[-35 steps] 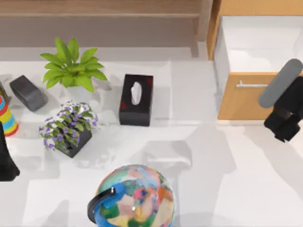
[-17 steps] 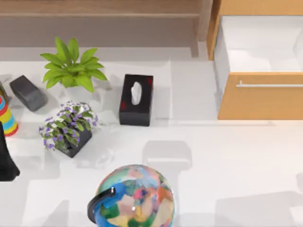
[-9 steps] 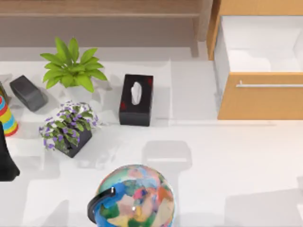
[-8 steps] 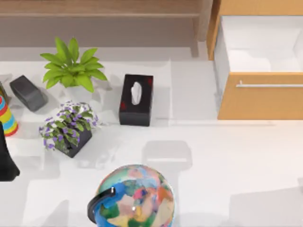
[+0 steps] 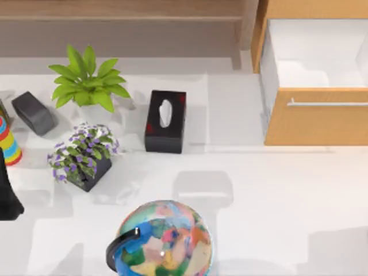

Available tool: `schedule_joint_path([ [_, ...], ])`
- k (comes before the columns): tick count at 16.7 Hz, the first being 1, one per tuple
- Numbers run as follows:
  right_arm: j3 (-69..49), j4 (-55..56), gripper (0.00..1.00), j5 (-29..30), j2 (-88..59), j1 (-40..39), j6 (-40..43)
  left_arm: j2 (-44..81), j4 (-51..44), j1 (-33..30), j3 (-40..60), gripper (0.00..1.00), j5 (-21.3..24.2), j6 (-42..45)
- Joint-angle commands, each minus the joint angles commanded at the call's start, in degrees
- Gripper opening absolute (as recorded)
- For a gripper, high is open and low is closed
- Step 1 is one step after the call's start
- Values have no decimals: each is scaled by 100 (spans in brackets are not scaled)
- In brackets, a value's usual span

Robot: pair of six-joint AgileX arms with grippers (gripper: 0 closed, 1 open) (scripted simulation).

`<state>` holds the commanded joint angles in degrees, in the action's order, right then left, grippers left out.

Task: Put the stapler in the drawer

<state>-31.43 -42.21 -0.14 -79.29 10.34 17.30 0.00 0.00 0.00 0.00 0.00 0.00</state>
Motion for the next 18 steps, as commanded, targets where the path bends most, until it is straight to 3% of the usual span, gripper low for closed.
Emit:
schedule_joint_path([
  [2,0,0,100,0,0,0,0,0,0,0,0,100,0,0],
  [15,0,0,2,0,0,0,0,0,0,0,0,100,0,0],
  [18,0,0,0,0,0,0,0,0,0,0,0,100,0,0],
])
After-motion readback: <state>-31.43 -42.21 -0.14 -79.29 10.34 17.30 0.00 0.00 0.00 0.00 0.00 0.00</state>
